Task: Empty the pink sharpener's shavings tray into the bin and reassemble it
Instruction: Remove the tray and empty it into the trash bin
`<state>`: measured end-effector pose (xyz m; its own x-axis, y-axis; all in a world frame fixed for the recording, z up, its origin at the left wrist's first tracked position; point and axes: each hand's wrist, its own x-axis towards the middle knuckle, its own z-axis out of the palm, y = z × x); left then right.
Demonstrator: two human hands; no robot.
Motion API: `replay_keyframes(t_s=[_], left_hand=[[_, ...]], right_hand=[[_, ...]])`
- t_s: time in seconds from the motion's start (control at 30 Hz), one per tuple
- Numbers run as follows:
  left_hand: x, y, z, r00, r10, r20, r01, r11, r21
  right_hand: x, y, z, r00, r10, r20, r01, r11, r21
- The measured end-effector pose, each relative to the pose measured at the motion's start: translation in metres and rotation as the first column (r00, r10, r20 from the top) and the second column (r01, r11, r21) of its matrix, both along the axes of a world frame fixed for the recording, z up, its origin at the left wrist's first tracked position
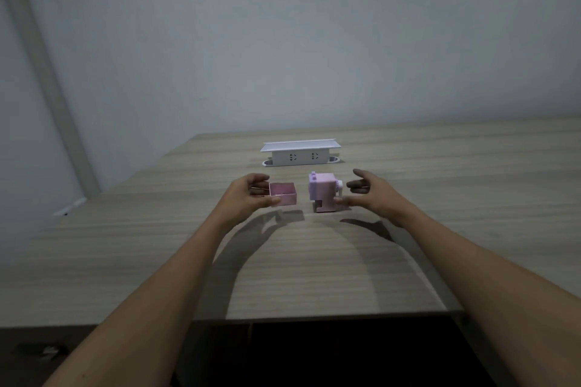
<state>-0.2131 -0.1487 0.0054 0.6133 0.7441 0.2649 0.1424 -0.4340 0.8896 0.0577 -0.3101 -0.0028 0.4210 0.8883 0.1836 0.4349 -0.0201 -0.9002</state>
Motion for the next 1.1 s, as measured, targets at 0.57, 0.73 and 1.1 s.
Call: replay_keyframes(t_s=[0.57, 0.73, 1.1], left_hand=[[0.109, -0.136, 0.042, 0.947, -0.321, 0.003, 0.319, 0.944, 0.082], [0.171, -0.185, 0.042, 0.898, -0.441, 0.013, 0.439, 0.896, 0.069], [0.291, -0.324, 0.022, 0.695, -0.719, 0.015, 0.718, 0.695, 0.029]], right_hand=[[0.032, -0.142, 0.046, 1.000, 0.013, 0.026, -0.013, 1.000, 0.010], [0.067, -0.206, 0.048, 0.996, -0.091, 0.004, 0.091, 0.996, 0.015], [0.122, -0.382, 0.044, 0.923, -0.381, -0.050, 0.382, 0.924, 0.002]])
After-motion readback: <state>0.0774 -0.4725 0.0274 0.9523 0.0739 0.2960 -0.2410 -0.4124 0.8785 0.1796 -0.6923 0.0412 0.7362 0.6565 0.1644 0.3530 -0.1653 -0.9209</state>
